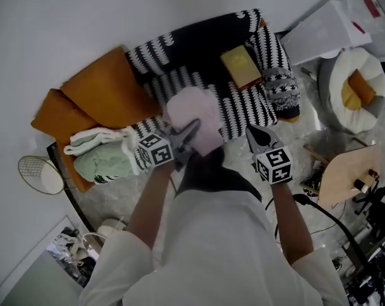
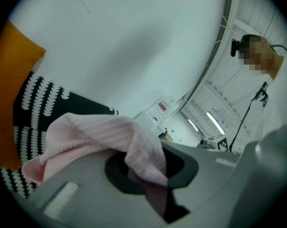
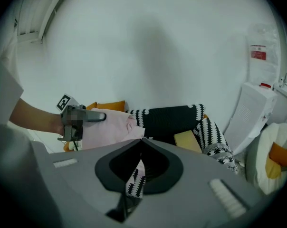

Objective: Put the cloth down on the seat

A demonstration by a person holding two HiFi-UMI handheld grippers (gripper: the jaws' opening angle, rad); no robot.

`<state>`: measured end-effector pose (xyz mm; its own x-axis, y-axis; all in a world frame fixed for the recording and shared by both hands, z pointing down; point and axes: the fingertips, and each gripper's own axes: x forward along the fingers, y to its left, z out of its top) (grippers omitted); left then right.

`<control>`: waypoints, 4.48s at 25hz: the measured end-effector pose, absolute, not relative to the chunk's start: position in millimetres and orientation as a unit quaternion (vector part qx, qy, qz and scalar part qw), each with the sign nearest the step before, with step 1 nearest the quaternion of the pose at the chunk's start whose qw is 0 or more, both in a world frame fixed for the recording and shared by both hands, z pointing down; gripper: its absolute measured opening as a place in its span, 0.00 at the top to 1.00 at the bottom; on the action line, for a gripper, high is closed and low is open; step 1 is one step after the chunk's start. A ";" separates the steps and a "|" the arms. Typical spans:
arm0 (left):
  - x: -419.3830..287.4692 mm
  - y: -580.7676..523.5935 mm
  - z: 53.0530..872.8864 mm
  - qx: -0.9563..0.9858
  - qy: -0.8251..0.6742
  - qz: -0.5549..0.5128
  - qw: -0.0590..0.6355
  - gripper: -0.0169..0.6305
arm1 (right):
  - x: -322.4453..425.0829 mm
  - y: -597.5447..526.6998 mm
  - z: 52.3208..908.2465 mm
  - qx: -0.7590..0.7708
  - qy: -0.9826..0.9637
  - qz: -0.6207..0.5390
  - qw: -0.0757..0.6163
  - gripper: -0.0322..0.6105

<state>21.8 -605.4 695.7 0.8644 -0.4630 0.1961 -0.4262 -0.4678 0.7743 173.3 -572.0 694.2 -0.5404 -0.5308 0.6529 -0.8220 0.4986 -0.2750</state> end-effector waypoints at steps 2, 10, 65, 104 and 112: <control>19.9 -618.8 714.4 0.851 -0.260 -0.010 0.455 0.90 | 169.5 -583.5 701.6 0.409 -0.825 0.294 0.256 0.95; 24.4 -658.8 794.9 0.831 -0.262 0.061 0.487 0.89 | 159.1 -613.4 735.3 0.413 -0.808 0.322 0.270 0.94; 18.5 -569.6 691.2 0.841 -0.211 0.092 0.490 0.97 | 151.0 -543.2 636.1 0.479 -0.801 0.303 0.194 0.95; 113.9 -275.3 594.9 0.860 -0.374 0.001 0.348 0.97 | 277.1 -287.4 593.9 0.348 -0.889 0.242 0.171 0.95; 80.6 -236.7 580.3 0.860 -0.416 0.003 0.296 0.97 | 249.9 -263.0 586.3 0.343 -0.893 0.235 0.170 0.95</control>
